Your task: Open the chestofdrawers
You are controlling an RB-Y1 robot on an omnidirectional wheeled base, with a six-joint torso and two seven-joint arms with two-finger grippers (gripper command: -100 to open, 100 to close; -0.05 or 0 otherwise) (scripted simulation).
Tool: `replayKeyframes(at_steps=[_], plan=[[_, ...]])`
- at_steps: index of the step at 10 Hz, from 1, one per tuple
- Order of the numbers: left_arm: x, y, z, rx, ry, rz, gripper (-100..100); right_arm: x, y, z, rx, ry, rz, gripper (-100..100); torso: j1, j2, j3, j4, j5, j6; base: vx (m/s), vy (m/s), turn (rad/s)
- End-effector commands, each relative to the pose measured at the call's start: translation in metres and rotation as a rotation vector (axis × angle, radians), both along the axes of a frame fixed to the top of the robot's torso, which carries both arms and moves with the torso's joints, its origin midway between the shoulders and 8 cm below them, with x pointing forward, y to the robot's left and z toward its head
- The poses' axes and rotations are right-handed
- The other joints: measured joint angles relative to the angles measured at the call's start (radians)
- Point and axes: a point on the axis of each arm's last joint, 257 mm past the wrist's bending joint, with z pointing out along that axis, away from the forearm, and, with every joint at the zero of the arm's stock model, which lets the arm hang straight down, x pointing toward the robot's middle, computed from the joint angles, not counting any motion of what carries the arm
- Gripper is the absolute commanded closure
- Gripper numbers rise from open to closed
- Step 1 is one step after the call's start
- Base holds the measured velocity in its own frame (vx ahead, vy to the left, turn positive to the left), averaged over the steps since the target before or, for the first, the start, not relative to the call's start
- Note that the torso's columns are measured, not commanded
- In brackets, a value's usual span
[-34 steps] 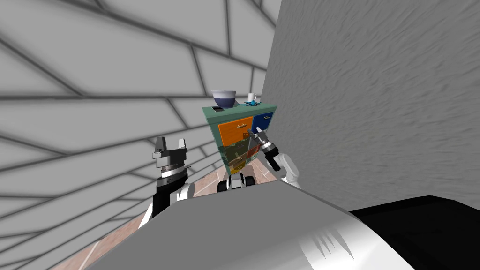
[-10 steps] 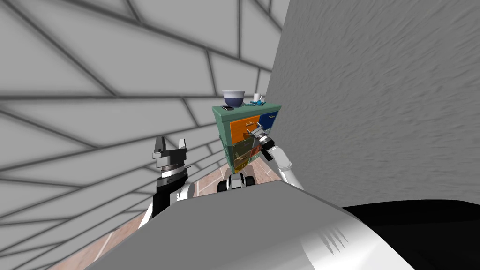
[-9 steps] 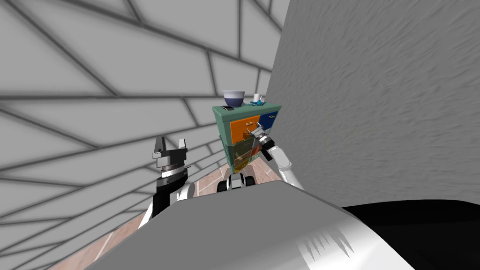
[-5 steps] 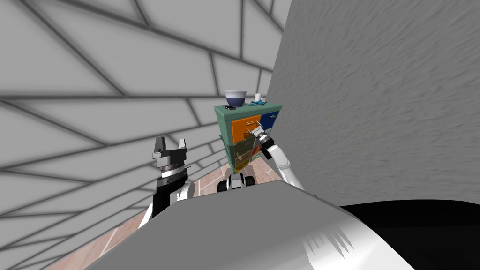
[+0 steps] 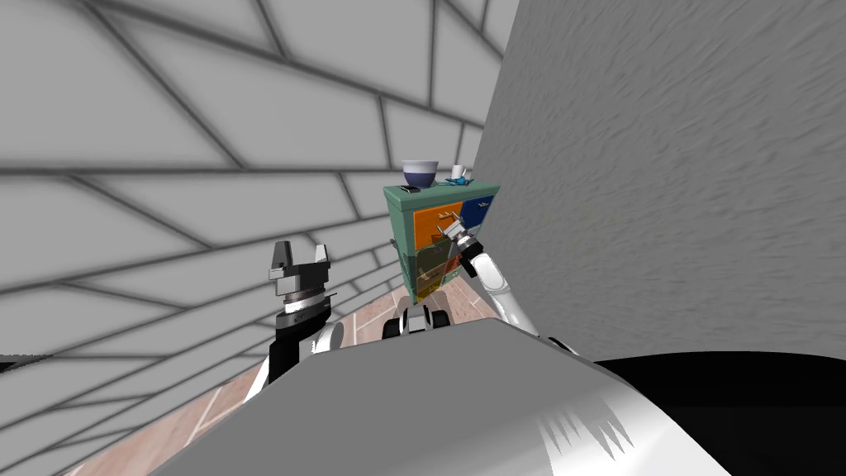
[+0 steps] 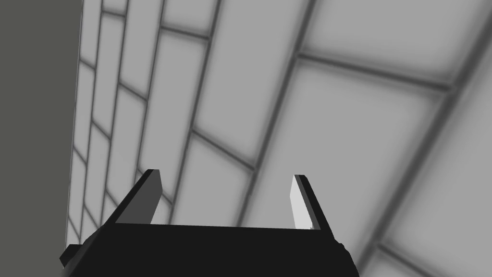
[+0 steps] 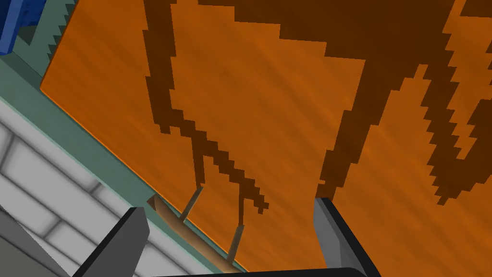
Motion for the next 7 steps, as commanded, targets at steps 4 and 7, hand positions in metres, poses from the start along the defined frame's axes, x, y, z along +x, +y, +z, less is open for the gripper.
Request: replayKeyframes(at_steps=[4, 7], plan=[[0.000, 0.000, 0.000, 0.000, 0.000, 0.000, 0, 0.011, -0.010, 0.000, -0.167, -0.034, -0.073, -100, 0.000, 0.001, 0.000, 0.000, 0.000, 0.000, -0.041, 0.019, 0.046], [0.000, 0.000, 0.000, 0.000, 0.000, 0.000, 0, 0.019, -0.020, 0.000, -0.280, -0.056, -0.122, -100, 0.000, 0.000, 0.000, 0.000, 0.000, 0.000, -0.049, 0.019, 0.046]])
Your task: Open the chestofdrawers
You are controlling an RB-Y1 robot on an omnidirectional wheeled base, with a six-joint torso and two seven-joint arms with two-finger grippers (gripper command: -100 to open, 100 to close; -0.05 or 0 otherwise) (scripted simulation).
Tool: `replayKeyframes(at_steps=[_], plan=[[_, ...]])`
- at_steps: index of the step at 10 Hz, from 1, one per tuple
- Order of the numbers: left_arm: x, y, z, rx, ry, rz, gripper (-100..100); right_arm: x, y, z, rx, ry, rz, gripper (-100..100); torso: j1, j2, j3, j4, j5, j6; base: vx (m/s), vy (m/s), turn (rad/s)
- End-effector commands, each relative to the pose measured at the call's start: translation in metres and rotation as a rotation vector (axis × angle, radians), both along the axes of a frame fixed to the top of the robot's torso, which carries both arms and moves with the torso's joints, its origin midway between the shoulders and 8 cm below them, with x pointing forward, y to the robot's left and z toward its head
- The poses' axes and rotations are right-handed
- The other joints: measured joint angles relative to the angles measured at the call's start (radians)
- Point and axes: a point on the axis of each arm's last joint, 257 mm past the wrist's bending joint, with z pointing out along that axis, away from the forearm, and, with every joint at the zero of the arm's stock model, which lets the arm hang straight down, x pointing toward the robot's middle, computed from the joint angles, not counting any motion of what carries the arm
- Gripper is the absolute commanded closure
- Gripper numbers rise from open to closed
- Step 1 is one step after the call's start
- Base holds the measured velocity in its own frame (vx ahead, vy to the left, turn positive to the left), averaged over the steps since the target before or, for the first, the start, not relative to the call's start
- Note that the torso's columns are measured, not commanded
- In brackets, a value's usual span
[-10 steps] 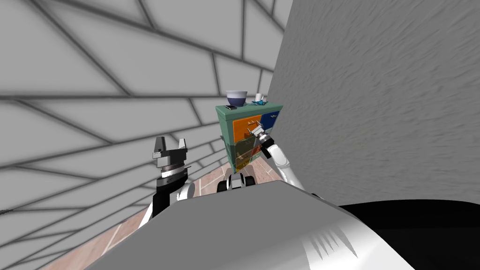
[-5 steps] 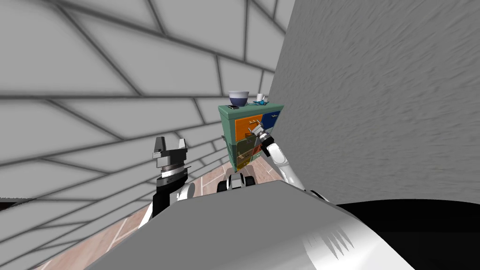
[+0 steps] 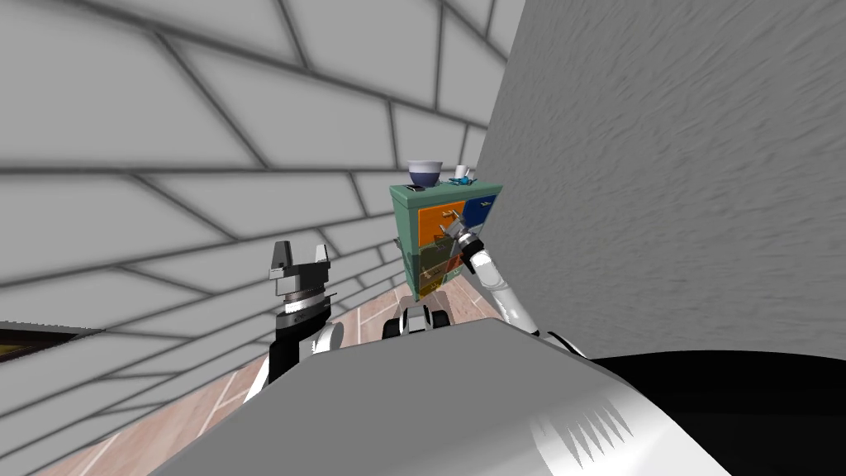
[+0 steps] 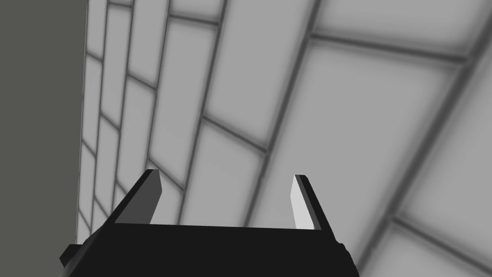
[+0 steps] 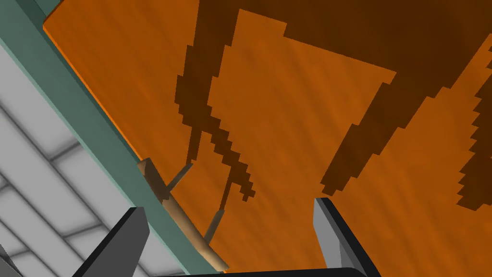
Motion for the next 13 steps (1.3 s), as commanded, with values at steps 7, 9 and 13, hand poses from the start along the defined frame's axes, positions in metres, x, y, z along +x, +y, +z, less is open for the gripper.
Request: replayKeyframes(at_steps=[7, 9, 13], plan=[[0.000, 0.000, 0.000, 0.000, 0.000, 0.000, 0, 0.019, -0.028, 0.002, -0.295, -0.049, -0.129, -100, 0.000, 0.001, 0.001, 0.000, 0.000, 0.000, -0.049, 0.017, 0.047], [0.000, 0.000, 0.000, 0.000, 0.000, 0.000, 0, 0.022, -0.033, 0.003, -0.340, -0.056, -0.149, -100, 0.000, 0.000, 0.000, 0.000, 0.000, 0.000, -0.052, 0.017, 0.046], [0.000, 0.000, 0.000, 0.000, 0.000, 0.000, 0, 0.028, -0.046, 0.006, -0.459, -0.073, -0.202, -100, 0.000, 0.001, 0.000, 0.000, 0.000, 0.000, -0.044, 0.015, 0.043]])
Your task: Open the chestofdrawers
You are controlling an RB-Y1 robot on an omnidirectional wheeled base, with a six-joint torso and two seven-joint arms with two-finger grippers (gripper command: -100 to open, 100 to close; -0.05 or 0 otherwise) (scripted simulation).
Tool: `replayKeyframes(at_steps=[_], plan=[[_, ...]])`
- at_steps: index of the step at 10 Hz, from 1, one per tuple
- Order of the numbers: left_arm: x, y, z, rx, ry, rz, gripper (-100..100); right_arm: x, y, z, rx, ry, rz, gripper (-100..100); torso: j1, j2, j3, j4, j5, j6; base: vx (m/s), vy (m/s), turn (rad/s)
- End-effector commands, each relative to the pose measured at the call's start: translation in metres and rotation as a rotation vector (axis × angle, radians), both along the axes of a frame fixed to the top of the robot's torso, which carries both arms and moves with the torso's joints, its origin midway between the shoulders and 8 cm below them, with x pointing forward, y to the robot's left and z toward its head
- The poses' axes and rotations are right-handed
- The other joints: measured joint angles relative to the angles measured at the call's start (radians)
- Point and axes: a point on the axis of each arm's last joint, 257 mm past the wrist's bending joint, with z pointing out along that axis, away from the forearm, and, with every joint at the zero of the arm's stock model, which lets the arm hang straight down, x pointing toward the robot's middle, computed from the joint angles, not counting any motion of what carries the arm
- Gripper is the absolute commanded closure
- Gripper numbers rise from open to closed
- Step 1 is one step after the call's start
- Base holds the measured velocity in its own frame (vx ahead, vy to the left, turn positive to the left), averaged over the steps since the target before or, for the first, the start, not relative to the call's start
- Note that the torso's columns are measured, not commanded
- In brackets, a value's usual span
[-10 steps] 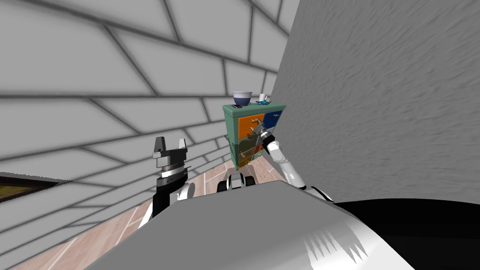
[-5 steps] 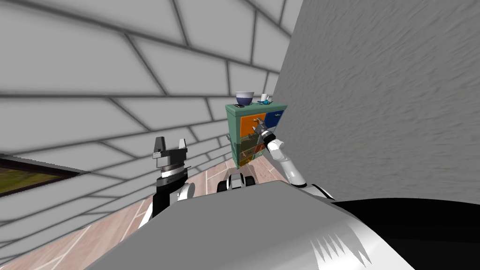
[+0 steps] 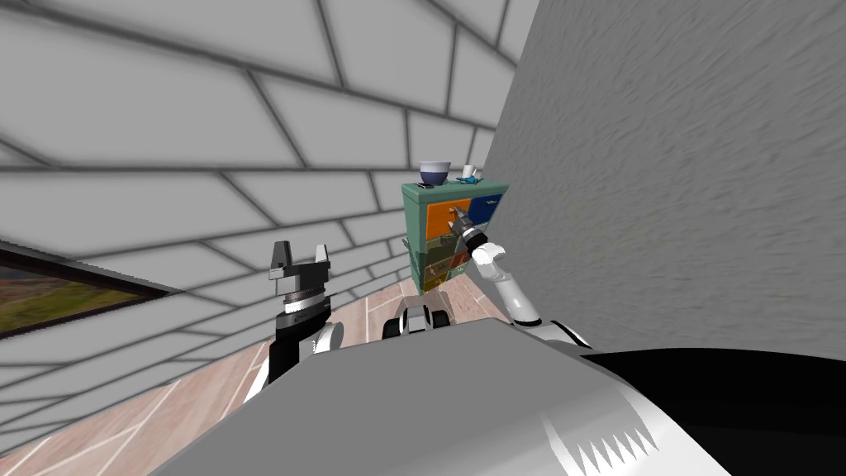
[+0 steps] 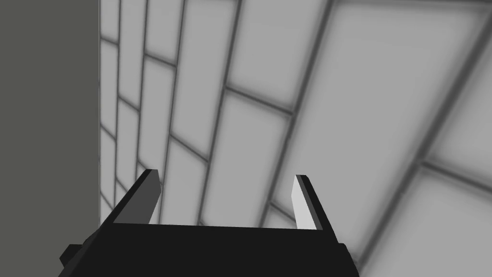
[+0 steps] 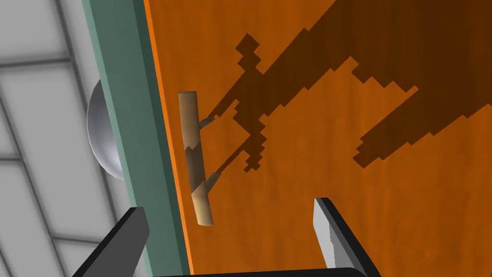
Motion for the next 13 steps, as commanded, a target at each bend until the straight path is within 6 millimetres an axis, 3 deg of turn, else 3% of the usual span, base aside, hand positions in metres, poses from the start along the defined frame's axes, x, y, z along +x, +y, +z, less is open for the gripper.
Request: replayKeyframes(at_steps=[1, 2, 3, 4, 10, 11, 13], plan=[[0.000, 0.000, 0.000, 0.000, 0.000, 0.000, 0, 0.001, -0.003, 0.000, -0.024, -0.004, -0.011, -100, 0.000, 0.000, 0.000, 0.000, 0.000, 0.000, -0.018, 0.006, 0.006], [0.000, 0.000, 0.000, 0.000, 0.000, 0.000, 0, 0.004, -0.005, 0.010, -0.028, -0.004, -0.010, -100, -0.001, -0.002, -0.001, 0.000, 0.000, 0.000, 0.071, 0.028, -0.016], [0.000, 0.000, 0.000, 0.000, 0.000, 0.000, 0, 0.002, -0.004, 0.006, -0.027, -0.006, -0.012, -100, 0.001, -0.006, -0.003, -0.001, 0.000, 0.000, 0.046, 0.018, -0.005], [0.000, 0.000, 0.000, 0.000, 0.000, 0.000, 0, 0.002, -0.005, 0.006, -0.027, -0.005, -0.011, 100, 0.000, -0.003, -0.002, -0.001, 0.000, 0.000, 0.006, 0.003, 0.001], [0.000, 0.000, 0.000, 0.000, 0.000, 0.000, 0, -0.001, 0.001, 0.014, -0.027, -0.012, 0.006, 100, -0.002, 0.001, 0.001, 0.000, 0.000, 0.000, -0.151, -0.047, -0.033], [0.000, 0.000, 0.000, 0.000, 0.000, 0.000, 0, 0.000, -0.001, 0.015, -0.037, -0.008, 0.002, -100, 0.002, -0.006, -0.003, -0.001, 0.000, 0.000, 0.060, 0.032, 0.015], [0.000, 0.000, 0.000, 0.000, 0.000, 0.000, 0, 0.001, -0.002, 0.016, -0.045, -0.004, -0.002, -100, 0.004, -0.013, -0.008, -0.004, 0.001, -0.001, 0.151, 0.048, 0.010]])
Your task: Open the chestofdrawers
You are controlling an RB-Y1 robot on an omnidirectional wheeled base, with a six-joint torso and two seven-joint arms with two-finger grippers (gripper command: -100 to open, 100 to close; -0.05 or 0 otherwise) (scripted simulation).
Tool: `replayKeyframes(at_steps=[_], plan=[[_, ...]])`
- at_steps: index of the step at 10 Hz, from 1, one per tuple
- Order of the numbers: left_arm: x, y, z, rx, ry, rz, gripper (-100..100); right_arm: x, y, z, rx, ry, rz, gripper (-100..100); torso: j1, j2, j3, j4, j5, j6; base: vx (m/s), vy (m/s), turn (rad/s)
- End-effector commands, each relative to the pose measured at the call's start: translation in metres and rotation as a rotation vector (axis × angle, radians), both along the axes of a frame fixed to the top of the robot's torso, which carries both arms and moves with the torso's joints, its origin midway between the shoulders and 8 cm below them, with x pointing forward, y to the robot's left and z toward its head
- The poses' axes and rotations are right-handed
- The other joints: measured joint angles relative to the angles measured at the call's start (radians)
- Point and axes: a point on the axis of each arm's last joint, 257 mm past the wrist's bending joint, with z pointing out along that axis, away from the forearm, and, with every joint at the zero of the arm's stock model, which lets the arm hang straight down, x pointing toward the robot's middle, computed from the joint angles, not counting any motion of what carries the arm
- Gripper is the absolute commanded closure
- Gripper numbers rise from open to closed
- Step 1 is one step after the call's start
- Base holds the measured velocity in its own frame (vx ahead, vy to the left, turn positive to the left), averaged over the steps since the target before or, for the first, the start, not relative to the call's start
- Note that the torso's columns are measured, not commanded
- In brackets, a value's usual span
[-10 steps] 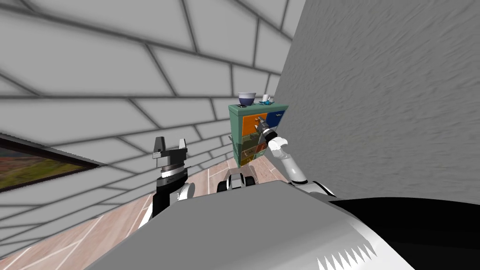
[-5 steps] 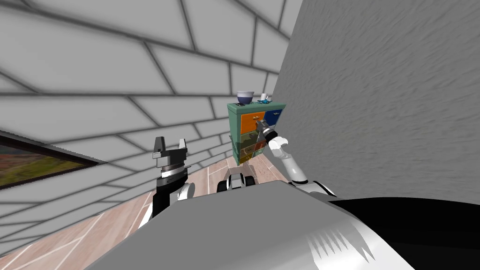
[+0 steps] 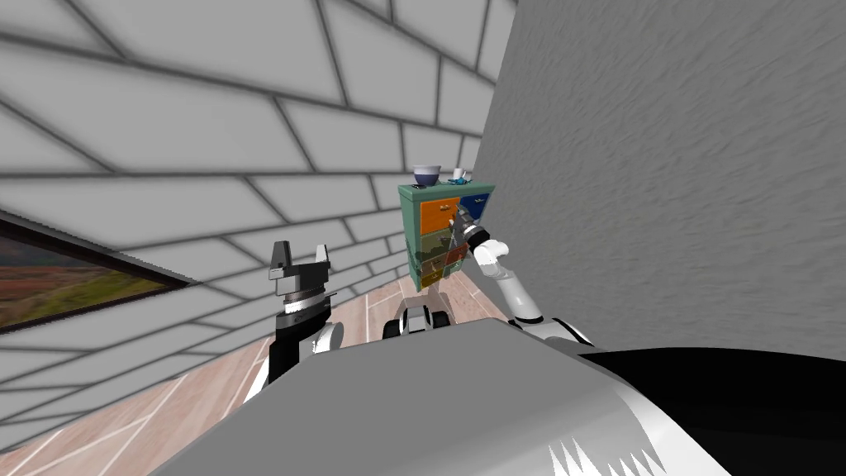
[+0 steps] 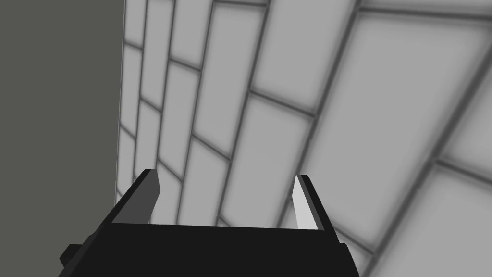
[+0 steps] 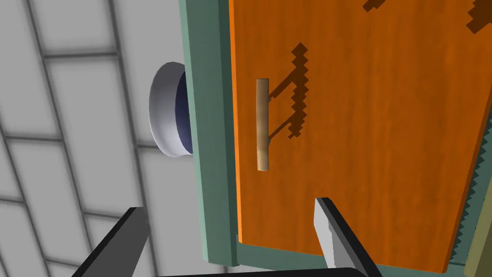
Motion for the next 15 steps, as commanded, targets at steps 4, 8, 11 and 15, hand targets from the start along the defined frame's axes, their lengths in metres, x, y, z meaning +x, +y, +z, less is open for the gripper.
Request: replayKeyframes(at_steps=[4, 8, 11, 15], plan=[[0.000, 0.000, 0.000, 0.000, 0.000, 0.000, 0, 0.005, -0.005, 0.011, -0.018, 0.007, -0.007, -100, -0.006, 0.018, 0.011, 0.005, -0.002, 0.001, 0.126, 0.048, 0.008], [0.000, 0.000, 0.000, 0.000, 0.000, 0.000, 0, 0.001, -0.002, 0.011, -0.019, 0.006, 0.002, 100, -0.007, 0.020, 0.013, 0.005, -0.002, 0.001, -0.069, -0.017, -0.023], [0.000, 0.000, 0.000, 0.000, 0.000, 0.000, 0, 0.000, 0.000, 0.012, -0.019, 0.005, 0.007, 100, -0.004, 0.011, 0.007, 0.004, -0.001, 0.000, -0.135, -0.047, -0.027], [0.000, 0.000, 0.000, 0.000, 0.000, 0.000, 0, 0.001, -0.002, 0.005, -0.021, 0.010, -0.002, -100, -0.002, 0.005, 0.003, 0.001, -0.001, 0.000, 0.126, 0.037, 0.029]])
